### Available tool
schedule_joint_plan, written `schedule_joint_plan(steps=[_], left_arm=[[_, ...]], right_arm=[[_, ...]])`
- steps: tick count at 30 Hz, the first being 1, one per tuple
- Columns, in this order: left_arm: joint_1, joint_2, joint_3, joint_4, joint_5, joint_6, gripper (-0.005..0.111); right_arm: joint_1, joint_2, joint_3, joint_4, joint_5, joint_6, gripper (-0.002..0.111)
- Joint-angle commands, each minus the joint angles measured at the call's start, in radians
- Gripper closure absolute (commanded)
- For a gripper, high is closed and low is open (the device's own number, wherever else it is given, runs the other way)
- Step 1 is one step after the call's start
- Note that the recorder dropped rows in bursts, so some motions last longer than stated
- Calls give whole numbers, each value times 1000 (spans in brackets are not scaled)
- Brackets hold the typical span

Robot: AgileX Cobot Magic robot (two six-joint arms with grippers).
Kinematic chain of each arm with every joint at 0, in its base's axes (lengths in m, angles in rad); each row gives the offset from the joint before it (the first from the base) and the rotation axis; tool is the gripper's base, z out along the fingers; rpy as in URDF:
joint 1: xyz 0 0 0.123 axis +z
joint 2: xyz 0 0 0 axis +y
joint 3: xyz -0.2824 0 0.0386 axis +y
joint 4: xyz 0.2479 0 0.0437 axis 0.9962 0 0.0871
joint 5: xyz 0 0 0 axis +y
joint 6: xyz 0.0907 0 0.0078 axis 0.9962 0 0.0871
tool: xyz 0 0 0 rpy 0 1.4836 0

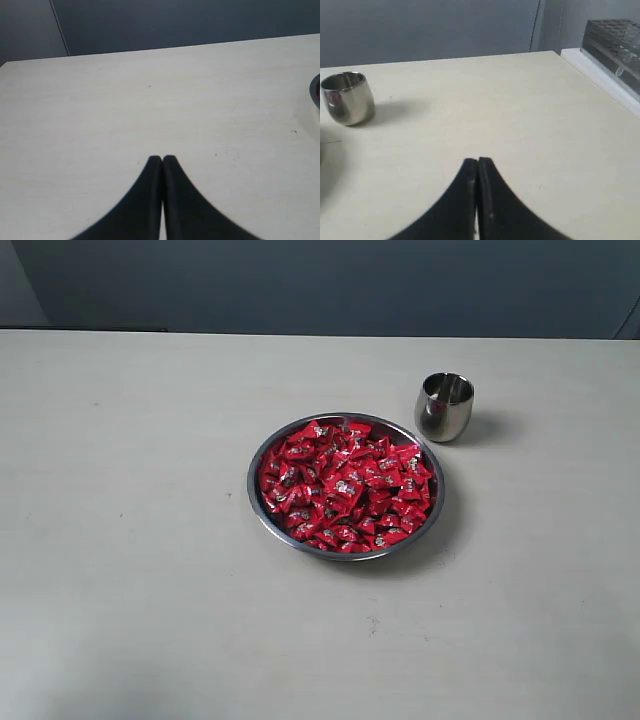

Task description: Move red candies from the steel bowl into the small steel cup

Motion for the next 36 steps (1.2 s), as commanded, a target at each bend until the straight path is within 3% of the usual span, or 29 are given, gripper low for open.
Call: schedule_joint_plan(steps=[1,7,20,28,36], left_arm=[[0,-5,-8,2,-8,-3,106],[0,-5,-8,2,-8,-3,106],[0,-5,-8,2,-8,-3,106],[0,-5,-8,2,-8,-3,106],[0,-5,-8,2,-8,-3,106]], right_arm=[[3,-6,5,11,-45,0,109],[3,-6,5,64,-214,0,109],[3,-6,5,50,-248,0,109],[3,-6,5,54,-476,0,109],[3,-6,5,277,-658,25,109]])
